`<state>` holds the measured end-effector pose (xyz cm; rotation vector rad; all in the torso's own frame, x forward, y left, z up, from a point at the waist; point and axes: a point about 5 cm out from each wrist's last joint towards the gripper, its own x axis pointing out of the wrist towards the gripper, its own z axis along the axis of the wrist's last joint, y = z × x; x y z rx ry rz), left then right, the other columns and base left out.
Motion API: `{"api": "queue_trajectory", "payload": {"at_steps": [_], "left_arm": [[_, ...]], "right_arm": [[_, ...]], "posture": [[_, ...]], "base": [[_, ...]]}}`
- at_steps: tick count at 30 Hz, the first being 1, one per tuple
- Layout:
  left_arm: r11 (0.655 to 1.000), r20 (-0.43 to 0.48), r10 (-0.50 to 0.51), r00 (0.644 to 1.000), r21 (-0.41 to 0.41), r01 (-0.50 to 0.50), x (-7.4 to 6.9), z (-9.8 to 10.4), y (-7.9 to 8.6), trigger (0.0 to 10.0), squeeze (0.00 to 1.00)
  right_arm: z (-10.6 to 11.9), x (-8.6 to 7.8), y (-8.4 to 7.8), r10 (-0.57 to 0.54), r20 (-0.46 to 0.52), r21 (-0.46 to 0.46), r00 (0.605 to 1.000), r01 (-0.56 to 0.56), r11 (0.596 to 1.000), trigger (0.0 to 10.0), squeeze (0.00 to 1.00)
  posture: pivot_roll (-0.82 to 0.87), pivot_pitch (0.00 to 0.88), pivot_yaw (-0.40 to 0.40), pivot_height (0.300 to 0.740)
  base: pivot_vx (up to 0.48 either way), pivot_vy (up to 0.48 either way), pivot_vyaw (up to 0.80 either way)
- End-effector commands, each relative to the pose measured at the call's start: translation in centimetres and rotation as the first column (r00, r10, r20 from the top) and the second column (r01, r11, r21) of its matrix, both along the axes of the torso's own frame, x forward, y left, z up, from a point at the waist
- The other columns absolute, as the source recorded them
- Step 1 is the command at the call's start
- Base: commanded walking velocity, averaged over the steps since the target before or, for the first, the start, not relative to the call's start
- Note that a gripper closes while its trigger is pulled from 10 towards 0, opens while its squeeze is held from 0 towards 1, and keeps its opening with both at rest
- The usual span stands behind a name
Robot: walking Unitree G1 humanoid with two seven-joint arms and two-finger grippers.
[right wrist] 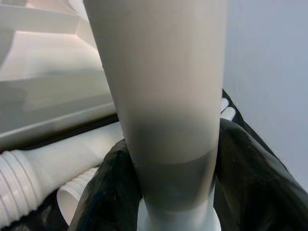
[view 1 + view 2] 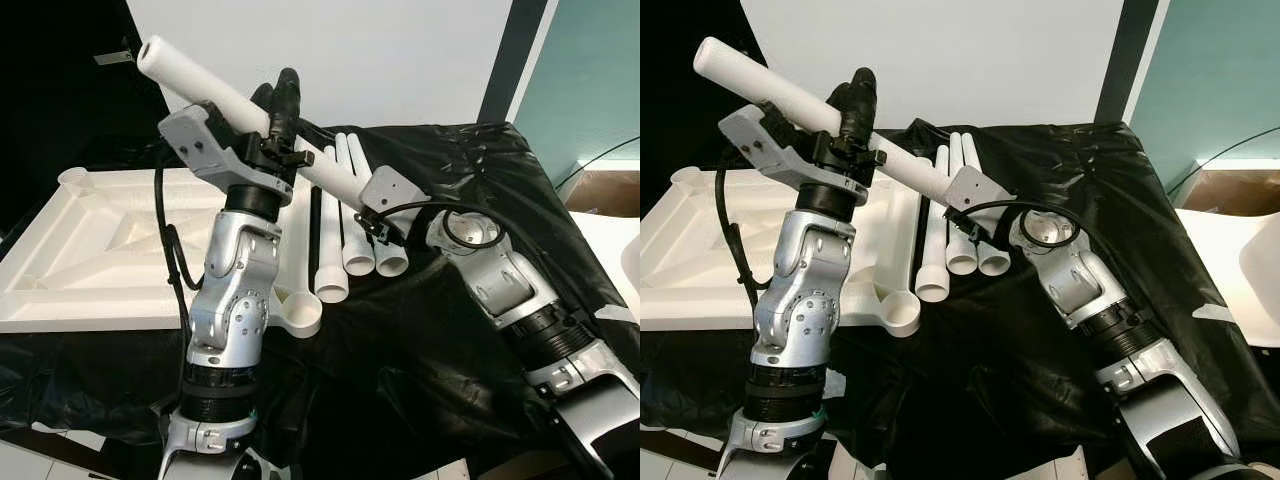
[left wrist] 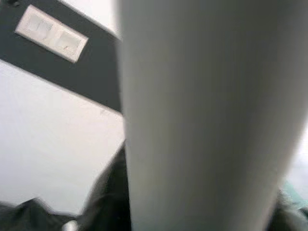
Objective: Building children table
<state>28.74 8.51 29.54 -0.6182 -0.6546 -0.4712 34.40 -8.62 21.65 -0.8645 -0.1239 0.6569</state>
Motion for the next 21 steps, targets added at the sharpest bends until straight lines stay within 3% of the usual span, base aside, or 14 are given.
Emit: {"api": "queue_trajectory", "payload": {"at_steps": [1, 4, 5, 6, 7, 8, 10, 11, 12, 14, 16, 17, 20, 21], "left_arm": [[0.993, 0.133, -0.117, 0.984, 0.05, 0.111, -1.1, 1.4, -0.7, 10.0, 0.0], [0.979, 0.151, -0.196, 0.969, 0.078, 0.186, -1.5, 1.4, -0.9, 10.0, 0.0], [0.966, 0.15, -0.255, 0.955, 0.092, 0.243, -1.7, 1.2, -1.0, 10.0, 0.2], [0.948, 0.137, -0.309, 0.941, 0.123, 0.294, -1.9, 0.7, -1.0, 10.0, 0.6], [0.948, 0.137, -0.309, 0.941, 0.123, 0.294, -1.9, 0.7, -1.0, 10.0, 0.6], [0.927, 0.119, -0.358, 0.926, 0.162, 0.338, -2.1, 0.1, -1.1, 10.0, 0.61], [0.913, 0.106, -0.386, 0.917, 0.188, 0.363, -2.2, -0.3, -1.1, 10.0, 0.61], [0.875, 0.051, -0.443, 0.895, 0.245, 0.418, -2.5, -1.7, -1.1, 10.0, 0.0], [0.875, 0.051, -0.443, 0.895, 0.245, 0.418, -2.5, -1.7, -1.1, 10.0, 0.0], [0.825, -0.028, -0.495, 0.869, 0.3, 0.479, -2.8, -3.6, -1.1, 10.0, 0.0], [0.825, -0.028, -0.495, 0.869, 0.3, 0.479, -2.8, -3.6, -1.1, 10.0, 0.0], [0.816, -0.075, -0.48, 0.874, 0.328, 0.477, -2.8, -5.0, -0.7, 10.0, 0.0], [0.809, -0.101, -0.471, 0.877, 0.346, 0.474, -2.8, -5.6, -0.6, 10.0, 0.0], [0.784, -0.138, -0.476, 0.869, 0.381, 0.49, -3.0, -6.5, -0.5, 10.0, 0.0]], "right_arm": [[0.2, 0.2, 0.0, -0.015, 0.001, 0.014, 1.0, 0.015, 1.0, 0.0, 0.0], [0.3, 0.4, -0.2, -0.038, 0.009, 0.031, 0.999, 0.038, 0.999, 0.0, 0.0], [0.4, 0.5, -0.3, -0.053, 0.012, 0.04, 0.998, 0.053, 0.998, 0.0, 0.0], [0.5, 0.7, -0.6, -0.068, 0.015, 0.049, 0.998, 0.068, 0.997, 0.0, 0.0], [0.5, 0.7, -0.6, -0.068, 0.015, 0.049, 0.998, 0.068, 0.997, 0.0, 0.0], [0.6, 0.9, -0.8, -0.085, 0.017, 0.056, 0.996, 0.084, 0.995, 0.0, 0.0], [0.7, 1.0, -0.9, -0.095, 0.018, 0.061, 0.995, 0.093, 0.994, 0.0, 0.0], [0.7, 1.1, -1.2, -0.119, 0.017, 0.07, 0.993, 0.118, 0.991, 0.0, 0.0], [0.7, 1.1, -1.2, -0.119, 0.017, 0.07, 0.993, 0.118, 0.991, 0.0, 0.0], [0.7, 1.4, -1.5, -0.153, 0.016, 0.081, 0.988, 0.151, 0.985, 0.0, 0.0], [0.7, 1.4, -1.5, -0.153, 0.016, 0.081, 0.988, 0.151, 0.985, 0.0, 0.0], [0.7, 1.6, -1.8, -0.181, 0.02, 0.08, 0.983, 0.179, 0.981, 0.0, 0.0], [0.6, 1.7, -1.9, -0.197, 0.022, 0.077, 0.98, 0.195, 0.978, 0.0, 0.0], [0.7, 1.9, -2.2, -0.221, 0.031, 0.075, 0.975, 0.218, 0.973, 2.7, 0.0]], "posture": [[0.02, 0.0, 0.071, 0.74], [0.02, 0.0, 0.072, 0.74], [0.02, 0.0, 0.073, 0.74], [0.01, 0.0, 0.072, 0.74], [0.01, 0.0, 0.072, 0.74], [0.01, 0.0, 0.073, 0.74], [0.01, 0.0, 0.073, 0.74], [0.01, 0.0, 0.073, 0.74], [0.01, 0.0, 0.073, 0.74], [0.01, 0.0, 0.073, 0.74], [0.01, 0.0, 0.073, 0.74], [0.02, 0.0, 0.074, 0.74], [0.02, 0.0, 0.074, 0.74], [0.02, 0.0, 0.072, 0.74]], "base": [[0.0, 0.0, 0.0], [0.0, 0.0, 0.0], [0.0, 0.0, 0.0], [0.0, 0.0, 0.0], [0.0, 0.0, 0.0], [0.0, 0.0, 0.0], [0.0, 0.0, 0.0], [0.0, 0.0, 0.0], [0.0, 0.0, 0.0], [0.0, 0.0, 0.0], [0.0, 0.0, 0.0], [0.0, 0.0, 0.0], [0.0, 0.0, 0.0], [0.0, 0.0, 0.0]]}}
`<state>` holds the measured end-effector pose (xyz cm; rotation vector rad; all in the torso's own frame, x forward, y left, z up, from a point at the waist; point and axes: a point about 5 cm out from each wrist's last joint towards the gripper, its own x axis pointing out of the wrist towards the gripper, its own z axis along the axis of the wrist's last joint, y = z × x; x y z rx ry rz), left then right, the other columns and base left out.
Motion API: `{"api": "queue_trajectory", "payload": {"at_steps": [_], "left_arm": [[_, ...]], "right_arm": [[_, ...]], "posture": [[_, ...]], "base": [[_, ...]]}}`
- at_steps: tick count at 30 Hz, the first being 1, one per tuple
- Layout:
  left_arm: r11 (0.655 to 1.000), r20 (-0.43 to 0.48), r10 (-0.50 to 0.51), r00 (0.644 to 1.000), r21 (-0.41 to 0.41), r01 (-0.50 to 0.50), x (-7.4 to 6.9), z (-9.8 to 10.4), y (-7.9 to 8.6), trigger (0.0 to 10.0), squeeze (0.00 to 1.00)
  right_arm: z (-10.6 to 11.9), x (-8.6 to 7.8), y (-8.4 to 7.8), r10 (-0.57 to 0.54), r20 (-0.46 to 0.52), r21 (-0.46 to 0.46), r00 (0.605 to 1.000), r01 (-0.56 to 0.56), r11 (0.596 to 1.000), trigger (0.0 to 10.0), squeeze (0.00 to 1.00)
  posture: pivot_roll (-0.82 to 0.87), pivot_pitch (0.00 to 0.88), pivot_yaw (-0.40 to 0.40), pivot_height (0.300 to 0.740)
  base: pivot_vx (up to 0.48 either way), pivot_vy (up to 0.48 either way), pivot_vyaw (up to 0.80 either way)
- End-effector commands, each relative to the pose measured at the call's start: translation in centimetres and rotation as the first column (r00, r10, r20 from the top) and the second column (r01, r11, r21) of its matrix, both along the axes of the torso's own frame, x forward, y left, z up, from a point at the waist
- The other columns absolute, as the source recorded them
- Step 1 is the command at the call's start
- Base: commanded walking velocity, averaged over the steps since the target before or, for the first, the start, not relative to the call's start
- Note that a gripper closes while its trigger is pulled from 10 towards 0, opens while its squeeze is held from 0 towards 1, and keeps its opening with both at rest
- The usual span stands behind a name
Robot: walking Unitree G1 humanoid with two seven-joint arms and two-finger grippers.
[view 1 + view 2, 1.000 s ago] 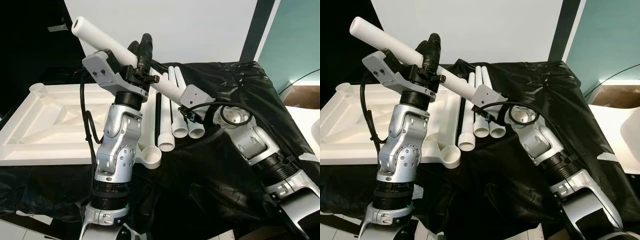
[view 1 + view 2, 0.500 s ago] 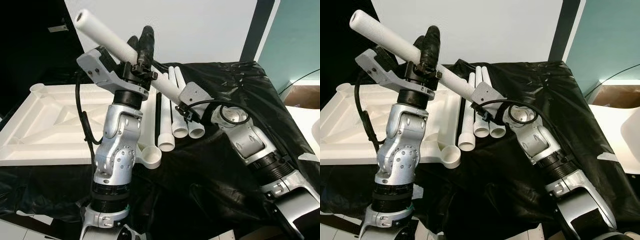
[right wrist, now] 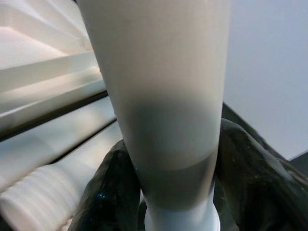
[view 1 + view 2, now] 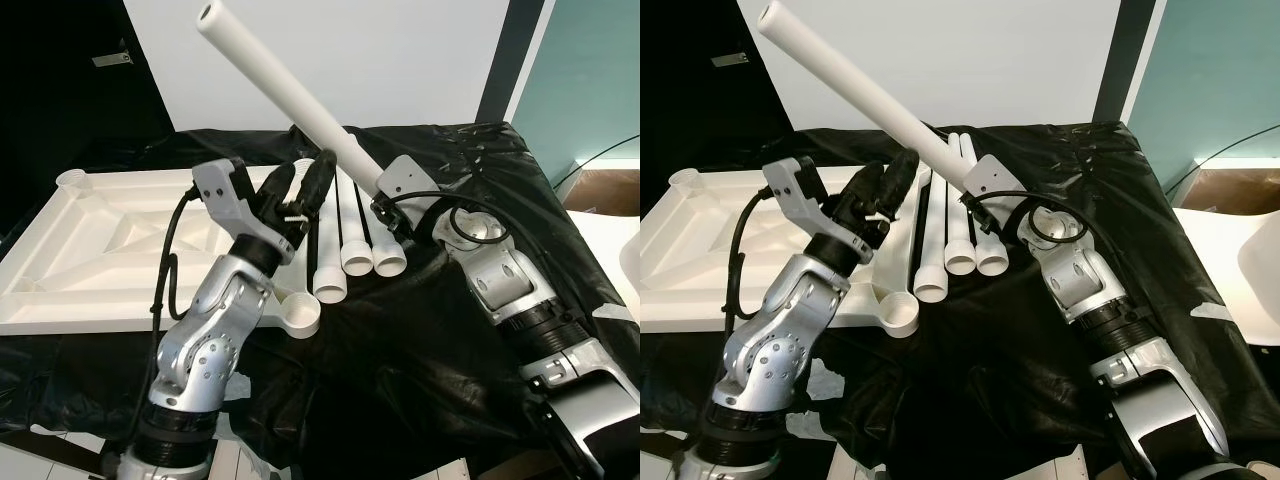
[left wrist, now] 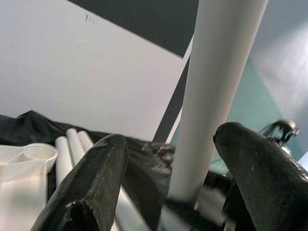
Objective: Building children table
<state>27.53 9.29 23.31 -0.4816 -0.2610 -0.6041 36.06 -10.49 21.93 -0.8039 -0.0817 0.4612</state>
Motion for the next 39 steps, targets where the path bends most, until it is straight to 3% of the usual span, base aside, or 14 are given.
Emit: {"api": "queue_trajectory", "payload": {"at_steps": [1, 3, 4, 12, 15, 17, 19, 22, 26, 28, 32, 36, 38, 39], "left_arm": [[0.919, 0.183, -0.392, 0.902, 0.125, 0.374, -1.8, -0.3, -1.3, 10.0, 0.0], [0.907, 0.157, -0.411, 0.898, 0.162, 0.388, -2.0, -1.0, -1.2, 10.0, 0.0], [0.883, 0.112, -0.441, 0.891, 0.234, 0.407, -2.4, -1.9, -1.0, 10.0, 0.0], [0.782, -0.013, -0.529, 0.849, 0.381, 0.493, -3.7, -3.9, 0.3, 10.0, 0.0], [0.627, -0.193, -0.574, 0.796, 0.521, 0.579, -4.5, -6.5, 2.7, 10.0, 0.0], [0.627, -0.193, -0.574, 0.796, 0.521, 0.579, -4.5, -6.5, 2.7, 10.0, 0.0], [0.557, -0.286, -0.584, 0.76, 0.54, 0.631, -4.7, -7.7, 3.6, 10.0, 0.0], [0.519, -0.332, -0.588, 0.738, 0.545, 0.659, -4.8, -8.3, 4.1, 10.0, 0.0], [0.502, -0.349, -0.576, 0.739, 0.563, 0.657, -4.6, -8.7, 4.4, 10.0, 0.0], [0.547, -0.302, -0.49, 0.818, 0.624, 0.558, -3.0, -8.8, 5.0, 10.0, 0.0], [0.563, -0.264, -0.428, 0.864, 0.67, 0.484, -1.7, -8.8, 5.8, 10.0, 0.0], [0.538, -0.276, -0.404, 0.872, 0.7, 0.471, -1.2, -9.1, 6.7, 10.0, 0.0], [0.502, -0.296, -0.372, 0.88, 0.733, 0.459, -0.8, -9.5, 8.0, 10.0, 0.0], [0.453, -0.336, -0.357, 0.872, 0.754, 0.476, -0.9, -10.1, 8.7, 10.0, 0.0]], "right_arm": [[0.4, 0.3, -0.3, -0.03, 0.016, -0.001, 0.999, 0.03, 1.0, 2.7, 0.0], [0.4, 0.4, -0.5, -0.049, 0.024, -0.002, 0.999, 0.049, 0.999, 2.7, 0.0], [0.6, 0.6, -0.7, -0.066, 0.036, 0.003, 0.997, 0.066, 0.998, 10.0, 0.0], [1.0, 0.7, -0.8, -0.081, 0.052, 0.016, 0.995, 0.08, 0.997, 10.0, 0.0], [0.9, 0.5, -0.5, -0.073, 0.052, 0.03, 0.996, 0.071, 0.997, 10.0, 0.0], [0.9, 0.5, -0.5, -0.073, 0.052, 0.03, 0.996, 0.071, 0.997, 10.0, 0.0], [1.0, 0.4, -0.4, -0.076, 0.057, 0.04, 0.996, 0.073, 0.996, 10.0, 0.0], [1.1, 0.4, -0.4, -0.078, 0.061, 0.045, 0.995, 0.076, 0.996, 10.0, 0.0], [1.2, 0.4, -0.4, -0.079, 0.065, 0.048, 0.995, 0.076, 0.996, 10.0, 0.0], [1.3, 0.4, -0.4, -0.081, 0.071, 0.057, 0.994, 0.077, 0.995, 10.0, 0.0], [1.4, 0.3, -0.2, -0.079, 0.073, 0.064, 0.994, 0.075, 0.995, 10.0, 0.0], [1.4, 0.2, -0.1, -0.074, 0.072, 0.068, 0.995, 0.069, 0.995, 10.0, 0.0], [1.4, 0.1, 0.0, -0.07, 0.073, 0.071, 0.995, 0.065, 0.995, 10.0, 0.0], [1.5, 0.0, 0.1, -0.068, 0.074, 0.072, 0.995, 0.063, 0.995, 10.0, 0.0]], "posture": [[0.02, 0.0, 0.072, 0.74], [0.02, 0.0, 0.072, 0.74], [0.02, 0.0, 0.071, 0.74], [0.02, 0.0, 0.07, 0.74], [0.03, 0.0, 0.078, 0.74], [0.03, 0.0, 0.078, 0.74], [0.02, 0.0, 0.082, 0.74], [0.02, 0.0, 0.083, 0.74], [0.02, 0.0, 0.083, 0.74], [0.02, 0.0, 0.085, 0.74], [0.02, 0.0, 0.085, 0.74], [0.01, 0.0, 0.082, 0.74], [0.01, 0.0, 0.081, 0.74], [0.01, 0.0, 0.08, 0.74]], "base": [[0.0, 0.0, 0.0], [0.0, 0.0, 0.0], [0.0, 0.0, 0.0], [0.0, 0.0, 0.0], [0.0, 0.0, 0.0], [0.0, 0.0, 0.0], [0.0, 0.0, 0.0], [0.0, 0.0, 0.0], [0.0, 0.0, 0.0], [0.0, 0.0, 0.0], [0.0, 0.0, 0.0], [0.0, 0.0, 0.0], [0.0, 0.0, 0.0], [0.0, 0.0, 0.0]]}}
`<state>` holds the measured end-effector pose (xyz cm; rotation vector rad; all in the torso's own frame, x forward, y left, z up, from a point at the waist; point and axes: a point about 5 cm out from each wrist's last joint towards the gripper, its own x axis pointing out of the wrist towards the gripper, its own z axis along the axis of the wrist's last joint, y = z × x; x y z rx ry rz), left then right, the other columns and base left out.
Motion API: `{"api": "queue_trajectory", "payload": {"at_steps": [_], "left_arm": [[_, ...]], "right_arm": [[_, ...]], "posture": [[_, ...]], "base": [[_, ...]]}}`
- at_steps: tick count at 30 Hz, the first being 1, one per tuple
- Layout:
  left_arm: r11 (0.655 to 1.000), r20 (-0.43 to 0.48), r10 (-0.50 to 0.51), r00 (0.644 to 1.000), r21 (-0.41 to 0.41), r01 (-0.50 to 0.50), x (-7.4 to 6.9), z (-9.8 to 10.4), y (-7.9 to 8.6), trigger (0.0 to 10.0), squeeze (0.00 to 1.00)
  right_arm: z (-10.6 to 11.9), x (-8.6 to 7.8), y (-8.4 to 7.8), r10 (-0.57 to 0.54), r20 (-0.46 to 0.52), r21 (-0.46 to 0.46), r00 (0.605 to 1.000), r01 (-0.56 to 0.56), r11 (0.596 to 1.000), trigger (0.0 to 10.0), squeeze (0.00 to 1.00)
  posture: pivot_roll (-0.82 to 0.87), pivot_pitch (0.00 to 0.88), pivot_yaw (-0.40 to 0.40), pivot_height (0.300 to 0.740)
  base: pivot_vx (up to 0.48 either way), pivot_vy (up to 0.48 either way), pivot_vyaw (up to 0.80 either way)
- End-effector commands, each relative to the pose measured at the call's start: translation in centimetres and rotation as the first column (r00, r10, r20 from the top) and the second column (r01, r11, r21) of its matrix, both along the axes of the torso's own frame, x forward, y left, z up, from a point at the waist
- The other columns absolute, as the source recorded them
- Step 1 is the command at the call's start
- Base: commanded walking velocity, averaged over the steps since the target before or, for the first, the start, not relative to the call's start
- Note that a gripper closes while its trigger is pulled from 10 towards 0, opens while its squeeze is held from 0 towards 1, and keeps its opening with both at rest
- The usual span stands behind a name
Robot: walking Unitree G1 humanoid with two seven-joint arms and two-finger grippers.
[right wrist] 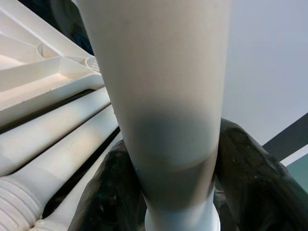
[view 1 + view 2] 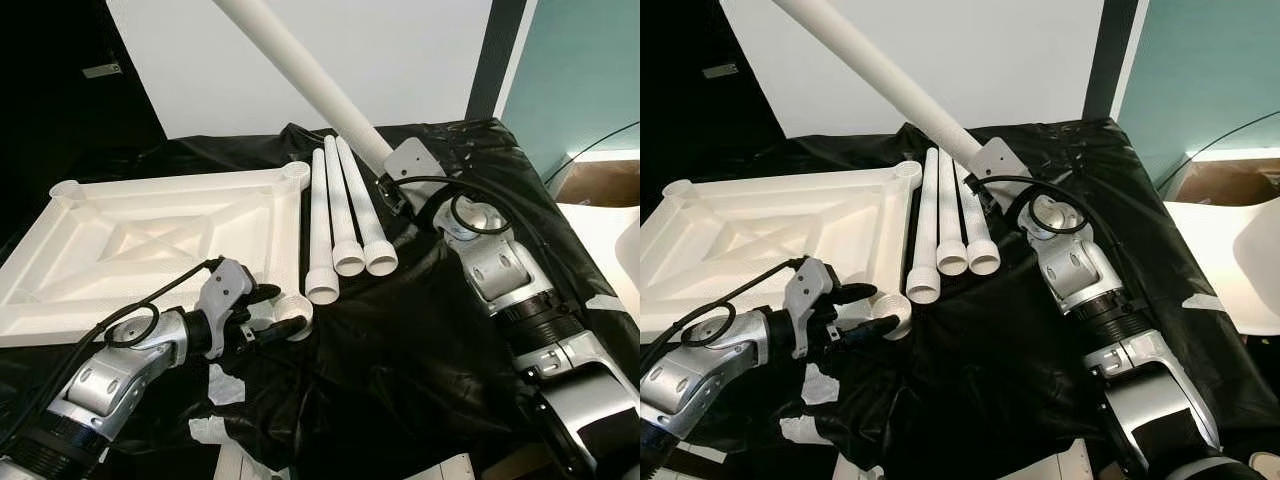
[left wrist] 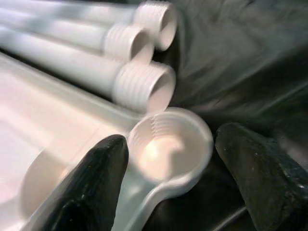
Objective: Building children table
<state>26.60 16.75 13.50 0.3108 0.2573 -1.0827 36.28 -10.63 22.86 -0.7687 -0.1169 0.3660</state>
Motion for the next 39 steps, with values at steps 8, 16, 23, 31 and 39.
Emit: {"api": "queue_trajectory", "payload": {"at_steps": [8, 16, 23, 31, 39], "left_arm": [[0.98, -0.093, -0.034, 0.995, 0.195, 0.052, -0.6, -1.8, 2.7, 10.0, 0.0], [0.958, -0.132, -0.075, 0.988, 0.265, 0.108, -0.6, -3.4, 2.1, 5.7, 0.0], [0.964, -0.111, -0.148, 0.983, 0.204, 0.168, -0.6, -3.6, 0.0, 0.0, 0.0], [0.978, 0.017, -0.141, 0.99, 0.157, 0.137, 0.8, -3.6, -3.0, 10.0, 0.0], [0.98, 0.034, -0.144, 0.989, 0.144, 0.138, 1.1, -3.7, -3.9, 10.0, 0.0]], "right_arm": [[0.9, -0.2, 0.3, 0.014, 0.027, 0.026, 1.0, -0.014, 1.0, 10.0, 0.0], [1.3, -0.3, 0.5, 0.023, 0.041, 0.039, 0.999, -0.024, 0.999, 10.0, 0.0], [1.5, -0.6, 1.0, 0.04, 0.056, 0.052, 0.998, -0.043, 0.998, 10.0, 0.0], [1.5, -1.3, 1.9, 0.08, 0.068, 0.07, 0.994, -0.085, 0.994, 10.0, 0.0], [1.5, -2.2, 3.0, 0.157, 0.055, 0.12, 0.986, -0.163, 0.979, 10.0, 0.0]], "posture": [[0.01, 0.0, 0.078, 0.74], [0.01, 0.0, 0.08, 0.74], [0.0, 0.0, 0.083, 0.74], [0.0, 0.0, 0.082, 0.74], [0.0, 0.0, 0.082, 0.74]], "base": [[0.0, 0.0, 0.0], [0.0, 0.0, 0.0], [0.0, 0.0, 0.0], [0.0, 0.0, 0.0], [0.0, 0.0, 0.0]]}}
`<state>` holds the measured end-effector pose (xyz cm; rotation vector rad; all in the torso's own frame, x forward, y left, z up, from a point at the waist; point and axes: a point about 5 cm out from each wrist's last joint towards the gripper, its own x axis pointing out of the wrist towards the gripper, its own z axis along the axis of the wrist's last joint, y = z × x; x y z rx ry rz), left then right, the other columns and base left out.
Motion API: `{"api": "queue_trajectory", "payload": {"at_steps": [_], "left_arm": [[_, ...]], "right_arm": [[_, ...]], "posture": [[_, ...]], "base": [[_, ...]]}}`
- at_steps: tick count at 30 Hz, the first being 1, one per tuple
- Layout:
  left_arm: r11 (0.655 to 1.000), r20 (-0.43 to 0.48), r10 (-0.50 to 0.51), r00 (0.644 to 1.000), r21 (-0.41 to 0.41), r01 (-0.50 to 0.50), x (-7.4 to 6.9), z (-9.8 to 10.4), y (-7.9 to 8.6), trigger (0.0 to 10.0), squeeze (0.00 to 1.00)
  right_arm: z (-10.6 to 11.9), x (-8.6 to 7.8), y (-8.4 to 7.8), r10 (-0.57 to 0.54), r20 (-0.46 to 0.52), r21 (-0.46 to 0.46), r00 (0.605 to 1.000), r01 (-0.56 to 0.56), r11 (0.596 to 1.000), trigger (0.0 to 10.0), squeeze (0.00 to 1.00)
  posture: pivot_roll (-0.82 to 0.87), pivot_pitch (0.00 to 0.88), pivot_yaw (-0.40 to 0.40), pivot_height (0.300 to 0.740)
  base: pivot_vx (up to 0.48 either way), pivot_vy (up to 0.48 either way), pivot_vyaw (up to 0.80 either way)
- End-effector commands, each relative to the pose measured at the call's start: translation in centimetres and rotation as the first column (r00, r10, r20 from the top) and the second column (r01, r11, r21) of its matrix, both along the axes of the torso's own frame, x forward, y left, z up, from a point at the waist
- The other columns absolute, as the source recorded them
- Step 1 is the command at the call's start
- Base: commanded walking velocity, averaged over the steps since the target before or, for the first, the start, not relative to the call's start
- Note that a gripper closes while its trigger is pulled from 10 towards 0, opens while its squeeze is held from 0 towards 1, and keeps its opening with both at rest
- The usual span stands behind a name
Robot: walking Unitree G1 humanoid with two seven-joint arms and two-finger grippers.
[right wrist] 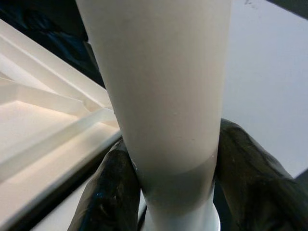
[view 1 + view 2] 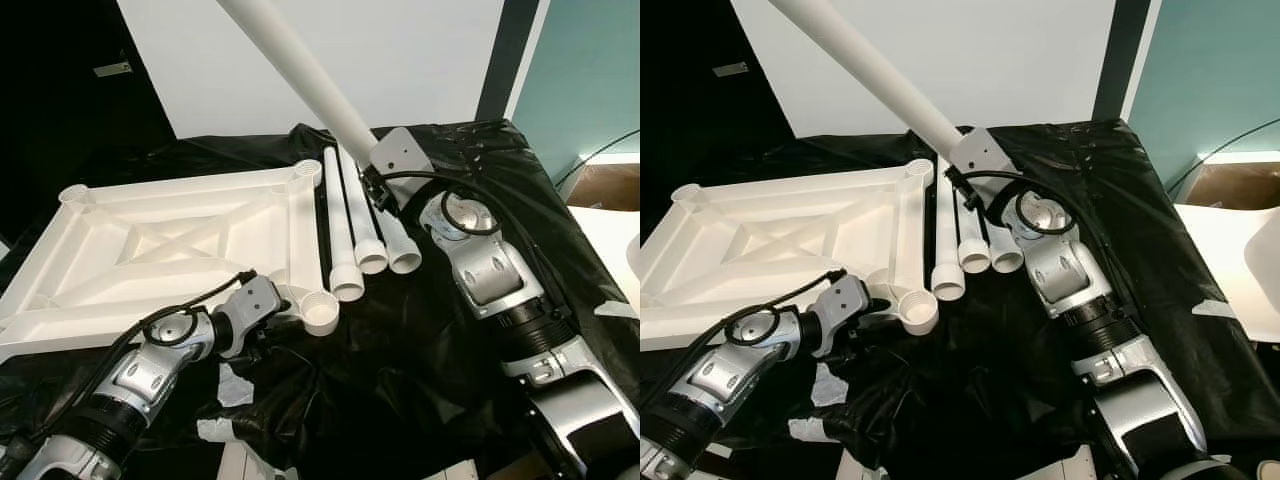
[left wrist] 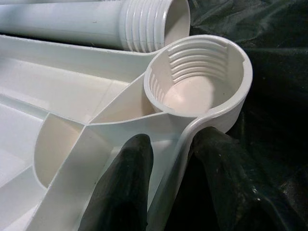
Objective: Building children table
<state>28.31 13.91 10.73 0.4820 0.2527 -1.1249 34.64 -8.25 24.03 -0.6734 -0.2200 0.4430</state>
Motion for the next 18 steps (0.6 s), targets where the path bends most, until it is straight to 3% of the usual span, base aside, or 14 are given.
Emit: {"api": "queue_trajectory", "payload": {"at_steps": [1, 6, 8, 12, 18], "left_arm": [[0.998, -0.036, -0.066, 0.997, 0.012, 0.067, -0.6, -0.9, -1.0, 10.0, 0.0], [0.998, -0.027, -0.065, 0.998, 0.007, 0.065, -0.6, -1.1, -1.3, 10.0, 0.0], [0.998, -0.022, -0.061, 0.998, 0.0, 0.061, -0.5, -1.3, -1.4, 10.0, 0.0], [0.998, -0.016, -0.059, 0.998, -0.013, 0.059, -0.2, -1.4, -1.9, 10.0, 0.0], [0.998, -0.008, -0.059, 0.998, -0.021, 0.059, 0.0, -1.4, -2.4, 10.0, 0.0]], "right_arm": [[0.3, -0.5, 0.7, 0.052, 0.001, 0.023, 0.999, -0.052, 0.998, 10.0, 0.0], [-0.5, -2.5, 2.3, 0.208, -0.056, 0.08, 0.976, -0.204, 0.976, 10.0, 0.0], [-1.2, -4.0, 3.1, 0.319, -0.103, 0.133, 0.942, -0.305, 0.943, 10.0, 0.0], [-1.7, -4.9, 3.6, 0.396, -0.15, 0.2, 0.906, -0.364, 0.91, 10.0, 0.0], [-1.9, -5.0, 3.6, 0.414, -0.171, 0.236, 0.894, -0.37, 0.898, 10.0, 0.0]], "posture": [[0.0, 0.0, 0.082, 0.74], [0.0, 0.0, 0.082, 0.74], [0.0, 0.0, 0.082, 0.74], [0.0, 0.0, 0.081, 0.74], [0.0, 0.0, 0.077, 0.74]], "base": [[0.0, 0.0, 0.0], [0.0, 0.0, 0.0], [0.0, 0.0, 0.0], [0.0, 0.0, 0.0], [0.0, 0.0, 0.0]]}}
